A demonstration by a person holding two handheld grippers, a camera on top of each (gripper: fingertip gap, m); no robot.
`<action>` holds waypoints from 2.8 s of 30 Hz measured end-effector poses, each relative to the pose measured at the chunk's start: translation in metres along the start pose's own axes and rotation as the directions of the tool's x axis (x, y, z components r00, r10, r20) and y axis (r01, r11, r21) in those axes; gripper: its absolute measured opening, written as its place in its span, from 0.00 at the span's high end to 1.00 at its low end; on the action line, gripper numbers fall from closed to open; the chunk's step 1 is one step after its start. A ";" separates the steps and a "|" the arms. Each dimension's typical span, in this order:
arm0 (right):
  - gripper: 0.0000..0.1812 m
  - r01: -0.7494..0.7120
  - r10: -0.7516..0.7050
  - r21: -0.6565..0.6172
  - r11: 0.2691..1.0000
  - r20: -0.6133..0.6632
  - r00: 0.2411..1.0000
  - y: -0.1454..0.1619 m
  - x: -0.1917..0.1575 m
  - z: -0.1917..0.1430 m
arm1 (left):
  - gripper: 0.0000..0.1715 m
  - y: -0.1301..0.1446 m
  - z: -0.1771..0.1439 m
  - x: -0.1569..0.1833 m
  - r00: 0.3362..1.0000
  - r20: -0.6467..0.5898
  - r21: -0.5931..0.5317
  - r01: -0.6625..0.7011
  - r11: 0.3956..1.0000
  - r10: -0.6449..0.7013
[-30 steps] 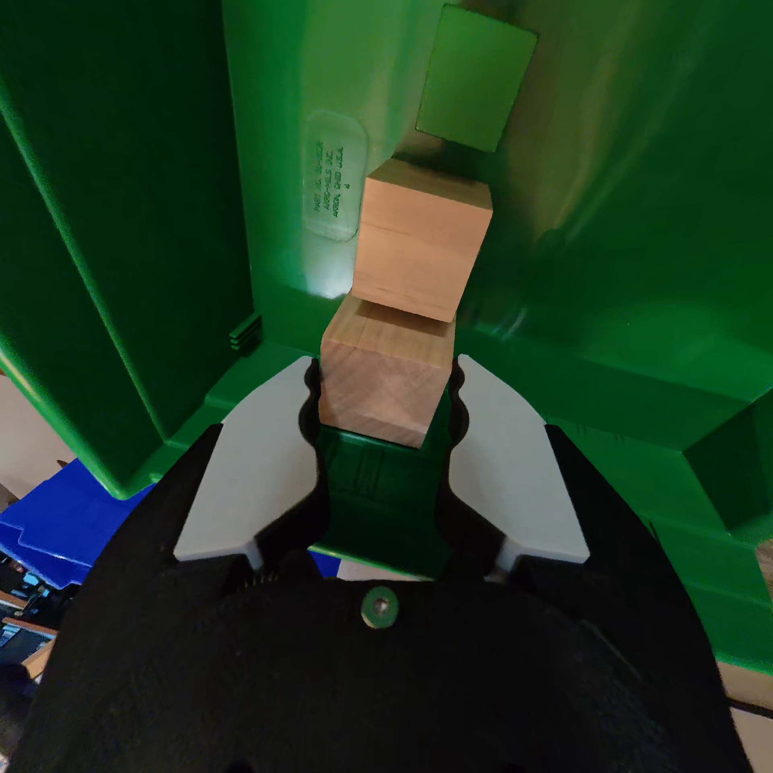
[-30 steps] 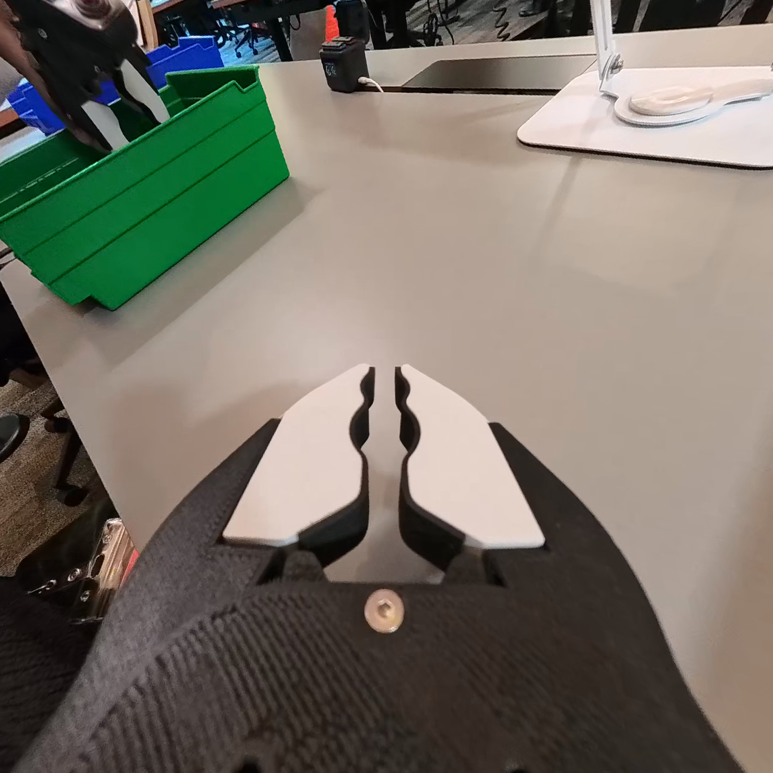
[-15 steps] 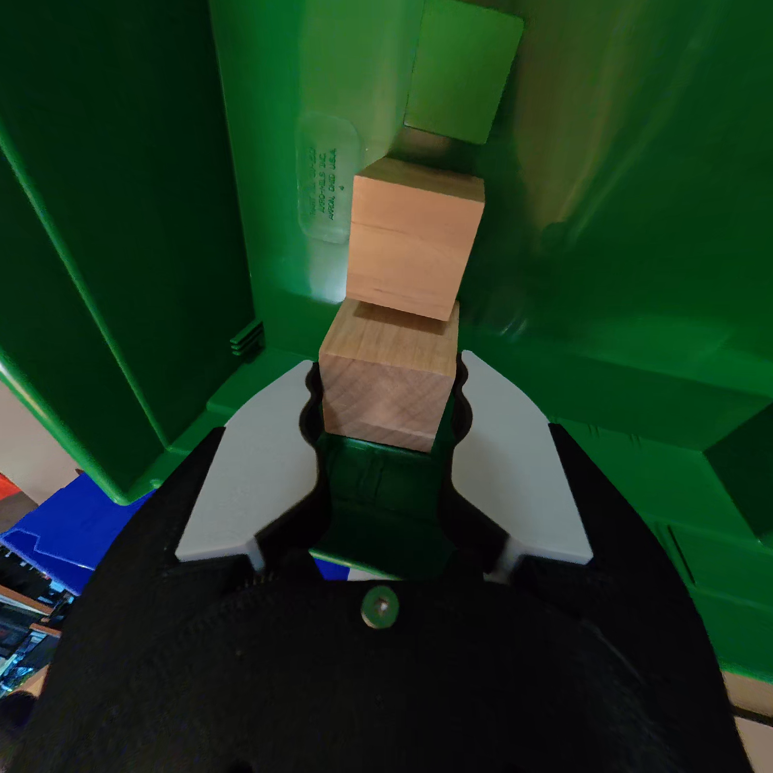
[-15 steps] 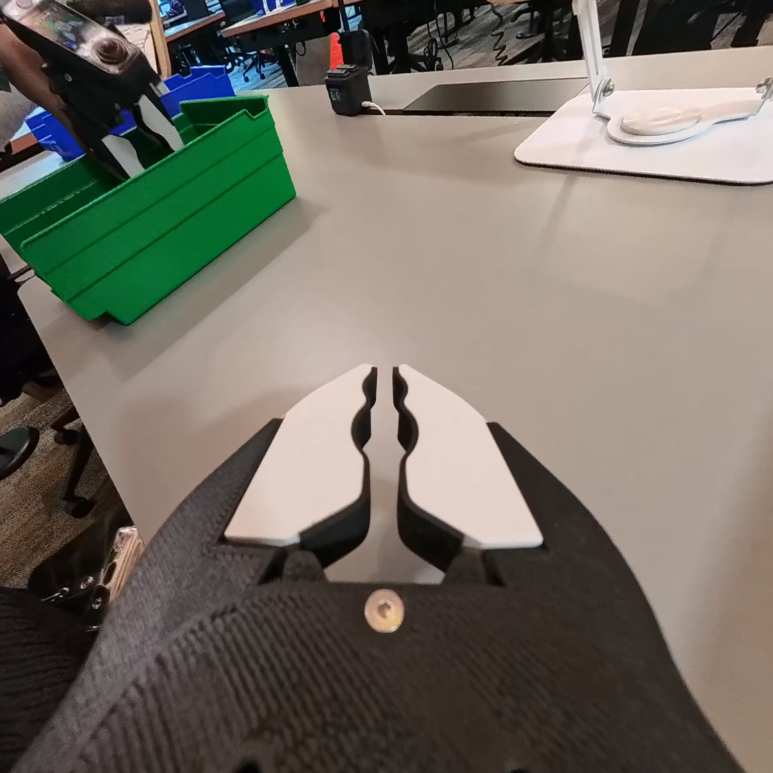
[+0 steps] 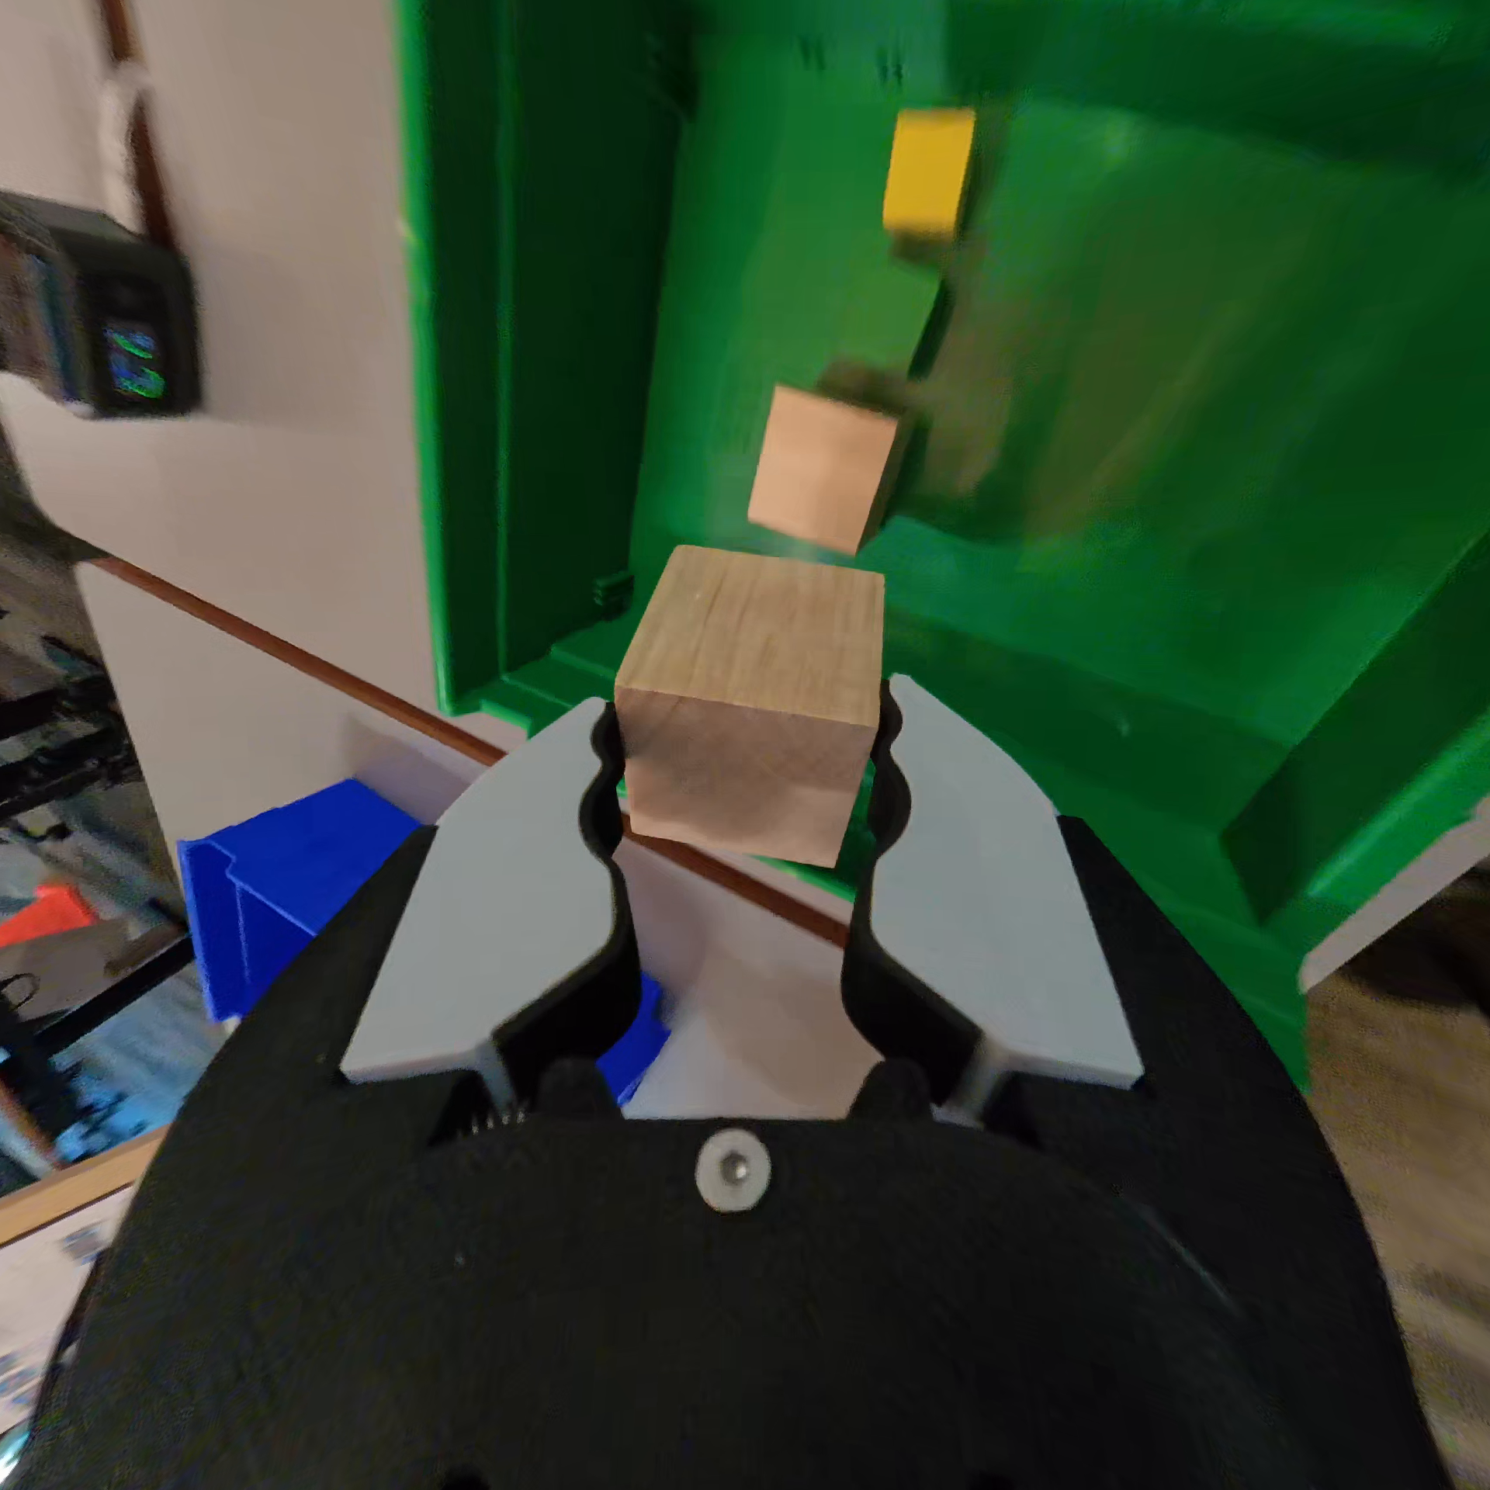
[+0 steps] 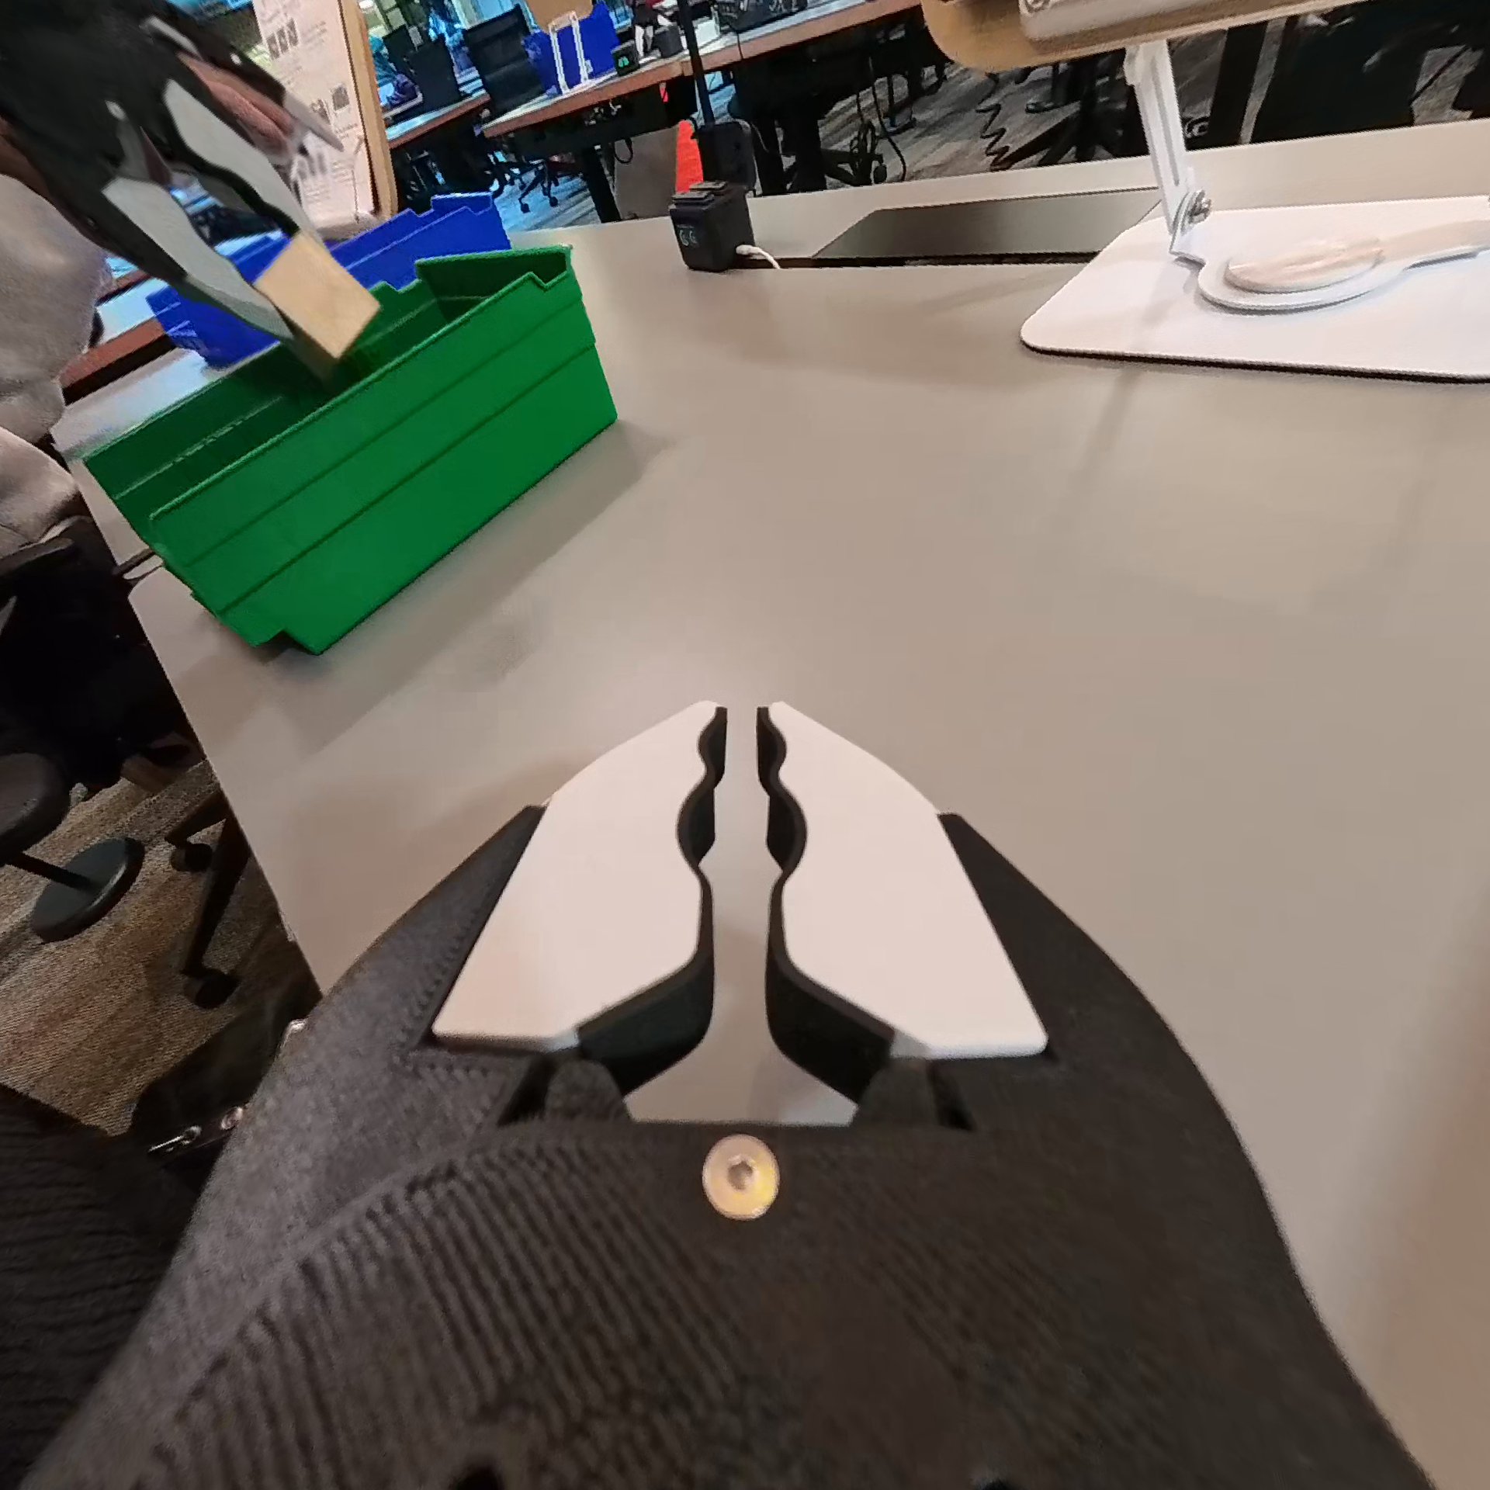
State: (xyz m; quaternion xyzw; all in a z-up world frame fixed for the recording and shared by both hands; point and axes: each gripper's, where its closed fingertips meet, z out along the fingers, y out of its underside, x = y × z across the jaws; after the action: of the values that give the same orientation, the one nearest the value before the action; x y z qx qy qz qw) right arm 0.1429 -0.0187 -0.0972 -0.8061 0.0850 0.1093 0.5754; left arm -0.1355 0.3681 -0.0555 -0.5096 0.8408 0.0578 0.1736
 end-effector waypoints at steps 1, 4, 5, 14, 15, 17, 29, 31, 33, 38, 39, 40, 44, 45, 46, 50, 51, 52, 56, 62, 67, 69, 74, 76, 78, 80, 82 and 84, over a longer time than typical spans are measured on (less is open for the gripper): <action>0.96 0.002 -0.002 0.004 1.000 0.003 1.000 -0.001 -0.001 -0.001 | 0.64 -0.010 -0.012 0.000 0.999 0.012 0.070 0.038 0.997 -0.039; 0.93 -0.007 0.007 0.021 1.000 0.003 1.000 -0.005 -0.002 -0.003 | 0.64 -0.044 -0.048 0.009 0.982 -0.022 0.285 0.185 0.941 -0.186; 0.91 -0.019 0.019 0.028 0.999 -0.004 1.000 -0.007 -0.001 -0.004 | 0.64 -0.057 -0.059 0.014 0.974 -0.040 0.348 0.225 0.910 -0.225; 0.83 -0.163 0.153 0.066 0.984 0.140 0.978 -0.027 -0.010 -0.009 | 0.65 -0.209 -0.109 0.075 0.841 -0.407 0.654 0.541 0.529 -0.357; 0.82 -0.162 0.149 0.074 0.984 0.158 0.976 -0.030 -0.011 -0.010 | 0.65 -0.228 -0.111 0.084 0.816 -0.465 0.656 0.578 0.486 -0.344; 0.79 -0.119 0.101 0.080 0.990 0.199 0.975 -0.034 -0.014 -0.013 | 0.65 -0.264 -0.113 0.103 0.752 -0.583 0.637 0.659 0.400 -0.308; 0.72 -0.279 0.245 0.017 0.960 0.431 0.869 -0.036 -0.009 -0.043 | 0.64 -0.394 -0.068 0.210 0.173 -0.983 0.181 0.960 0.214 0.054; 0.68 -0.350 0.317 -0.019 0.937 0.469 0.824 -0.034 -0.012 -0.045 | 0.64 -0.398 -0.060 0.229 0.140 -0.989 0.146 0.938 0.314 0.043; 0.63 -0.414 0.382 -0.056 0.909 0.511 0.770 -0.034 -0.020 -0.047 | 0.64 -0.399 -0.056 0.244 0.195 -0.980 0.193 0.901 0.389 0.035; 0.61 -0.487 0.470 -0.126 0.864 0.544 0.695 -0.029 -0.035 -0.049 | 0.64 -0.400 -0.048 0.246 0.150 -0.988 0.152 0.899 0.411 0.036; 0.61 -0.489 0.483 -0.139 0.861 0.528 0.699 -0.025 -0.036 -0.047 | 0.64 -0.399 -0.045 0.246 0.131 -0.991 0.134 0.901 0.412 0.034; 0.62 -0.491 0.495 -0.154 0.857 0.510 0.704 -0.021 -0.035 -0.045 | 0.64 -0.399 -0.043 0.245 0.103 -0.994 0.111 0.904 0.412 0.040; 0.64 -0.497 0.523 -0.192 0.846 0.473 0.709 -0.010 -0.032 -0.041 | 0.64 -0.399 -0.036 0.246 0.074 -0.997 0.079 0.897 0.434 0.028; 0.65 -0.497 0.526 -0.196 0.846 0.466 0.712 -0.008 -0.031 -0.041 | 0.64 -0.399 -0.034 0.248 0.087 -0.996 0.086 0.892 0.445 0.018; 0.65 -0.497 0.527 -0.198 0.845 0.463 0.712 -0.007 -0.030 -0.041 | 0.64 -0.400 -0.033 0.249 0.093 -0.996 0.089 0.888 0.451 0.012; 0.66 -0.479 0.531 -0.233 0.846 0.448 0.719 0.001 -0.032 -0.038 | 0.64 -0.402 -0.033 0.252 0.088 -0.996 0.085 0.887 0.453 0.013; 0.66 -0.476 0.534 -0.245 0.845 0.446 0.718 0.003 -0.033 -0.038 | 0.64 -0.402 -0.033 0.252 0.092 -0.996 0.087 0.887 0.454 0.010; 0.66 -0.475 0.537 -0.252 0.843 0.447 0.716 0.004 -0.034 -0.037 | 0.64 -0.402 -0.033 0.253 0.095 -0.995 0.088 0.886 0.456 0.008; 0.65 -0.475 0.539 -0.258 0.841 0.462 0.704 0.003 -0.038 -0.038 | 0.64 -0.402 -0.032 0.254 0.090 -0.996 0.083 0.884 0.460 0.007; 0.67 -0.482 0.555 -0.275 0.832 0.450 0.700 0.007 -0.036 -0.036 | 0.64 -0.404 -0.030 0.259 0.087 -0.996 0.077 0.877 0.473 0.001; 0.69 -0.485 0.567 -0.294 0.824 0.443 0.694 0.010 -0.037 -0.034 | 0.64 -0.403 -0.026 0.260 0.089 -0.996 0.071 0.876 0.478 -0.014; 0.69 -0.494 0.574 -0.294 0.819 0.442 0.689 0.010 -0.037 -0.034 | 0.64 -0.403 -0.026 0.259 0.081 -0.997 0.064 0.878 0.474 -0.015; 0.69 -0.502 0.585 -0.300 0.811 0.442 0.680 0.010 -0.036 -0.033 | 0.64 -0.404 -0.026 0.260 0.076 -0.997 0.057 0.880 0.471 -0.021; 0.69 -0.503 0.588 -0.305 0.809 0.442 0.678 0.011 -0.037 -0.033 | 0.64 -0.404 -0.025 0.260 0.075 -0.997 0.054 0.881 0.470 -0.025; 0.69 -0.498 0.589 -0.314 0.808 0.443 0.676 0.013 -0.038 -0.033 | 0.64 -0.404 -0.026 0.260 0.075 -0.997 0.054 0.881 0.470 -0.025; 0.67 -0.484 0.583 -0.324 0.813 0.446 0.680 0.015 -0.040 -0.033 | 0.64 -0.405 -0.026 0.261 0.071 -0.997 0.052 0.882 0.469 -0.023; 0.68 -0.489 0.588 -0.325 0.809 0.447 0.674 0.015 -0.042 -0.032 | 0.64 -0.406 -0.027 0.262 0.070 -0.997 0.052 0.881 0.470 -0.021; 0.68 -0.500 0.594 -0.321 0.804 0.447 0.668 0.014 -0.041 -0.031 | 0.64 -0.405 -0.027 0.261 0.065 -0.998 0.047 0.883 0.467 -0.022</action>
State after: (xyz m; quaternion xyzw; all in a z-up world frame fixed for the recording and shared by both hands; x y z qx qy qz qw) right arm 0.1017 -0.0518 -0.0889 -0.7268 0.1527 0.5010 0.4444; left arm 0.1040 -0.0500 -0.0897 -0.5922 0.4676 -0.6338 -0.1701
